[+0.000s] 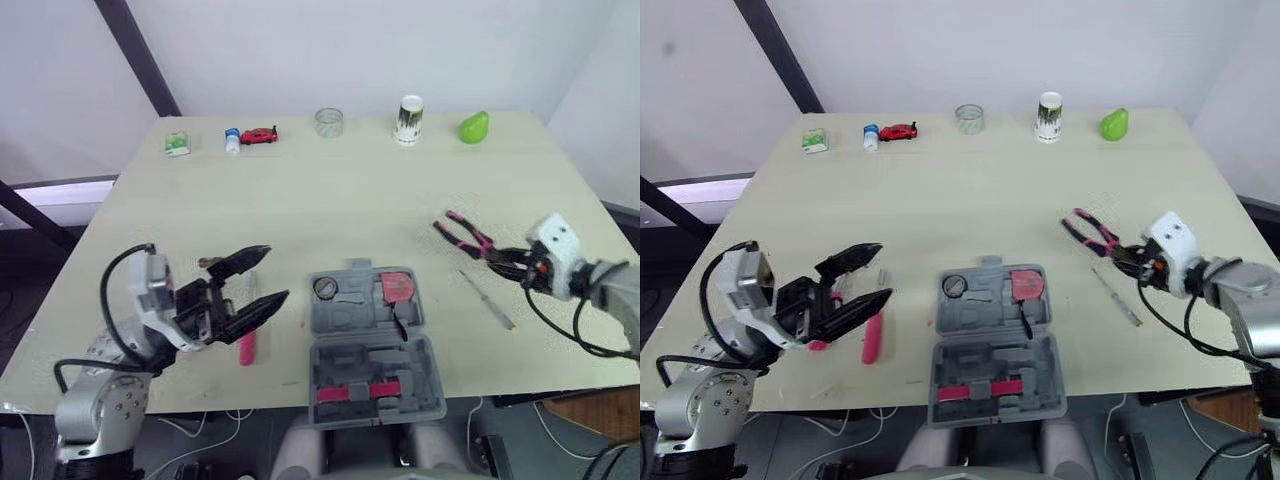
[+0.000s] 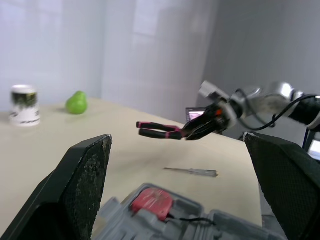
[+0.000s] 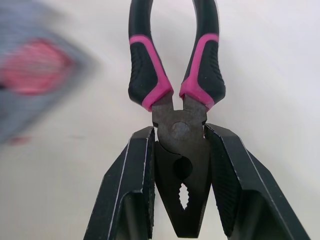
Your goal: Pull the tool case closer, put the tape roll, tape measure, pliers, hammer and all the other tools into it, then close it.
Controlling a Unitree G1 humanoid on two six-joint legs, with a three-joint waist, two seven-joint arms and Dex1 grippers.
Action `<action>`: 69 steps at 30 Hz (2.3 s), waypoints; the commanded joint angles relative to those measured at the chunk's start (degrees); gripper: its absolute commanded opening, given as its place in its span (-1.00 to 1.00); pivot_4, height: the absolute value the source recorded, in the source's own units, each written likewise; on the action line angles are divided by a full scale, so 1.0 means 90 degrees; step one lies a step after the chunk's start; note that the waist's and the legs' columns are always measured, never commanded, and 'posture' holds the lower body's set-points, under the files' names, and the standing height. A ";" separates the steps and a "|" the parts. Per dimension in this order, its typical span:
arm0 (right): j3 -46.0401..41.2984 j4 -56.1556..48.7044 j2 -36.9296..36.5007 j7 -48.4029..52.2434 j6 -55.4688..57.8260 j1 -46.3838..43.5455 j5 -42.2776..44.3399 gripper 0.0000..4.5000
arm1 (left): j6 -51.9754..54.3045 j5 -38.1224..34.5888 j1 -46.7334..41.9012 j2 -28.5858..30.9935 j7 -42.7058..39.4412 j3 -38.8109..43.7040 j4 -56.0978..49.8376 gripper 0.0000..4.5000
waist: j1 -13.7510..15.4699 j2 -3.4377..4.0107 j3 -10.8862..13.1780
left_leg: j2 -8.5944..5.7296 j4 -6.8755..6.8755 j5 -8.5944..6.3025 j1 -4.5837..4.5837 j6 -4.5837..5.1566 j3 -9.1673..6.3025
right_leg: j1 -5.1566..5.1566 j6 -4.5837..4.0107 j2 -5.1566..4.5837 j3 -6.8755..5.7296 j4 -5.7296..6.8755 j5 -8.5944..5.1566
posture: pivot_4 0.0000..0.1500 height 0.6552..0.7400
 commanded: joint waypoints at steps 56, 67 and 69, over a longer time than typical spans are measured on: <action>0.2723 0.0350 0.2625 0.0818 -0.0381 -0.1640 -0.0999 0.93 | 0.0318 0.0030 0.0831 0.1014 -0.1605 0.0883 0.0813 1.00 | -0.0077 -0.0039 0.0015 | -0.0007 0.0008 0.0002 -0.0081 -0.0003 -0.0025 | -0.0065 -0.0002 -0.0047 -0.0041 0.0018 0.0006 | 1.00 1.00; 0.2095 0.1186 0.3399 0.0298 -0.1706 -0.0395 -0.0605 -0.61 | 0.0339 0.0028 0.0828 0.0963 -0.1497 0.0817 0.0696 1.00 | -0.0090 -0.0046 0.0010 | -0.0008 0.0009 0.0002 -0.0073 -0.0003 -0.0021 | -0.0059 -0.0002 -0.0046 -0.0036 0.0023 0.0007 | 1.00 1.00; 0.2092 0.1302 0.3435 0.0230 -0.1769 -0.0368 -0.0610 -0.98 | 0.0347 0.0029 0.0818 0.0979 -0.1497 0.0827 0.0704 1.00 | -0.0094 -0.0046 0.0010 | -0.0008 0.0010 0.0002 -0.0072 -0.0003 -0.0021 | -0.0059 -0.0002 -0.0044 -0.0036 0.0024 0.0007 | 1.00 1.00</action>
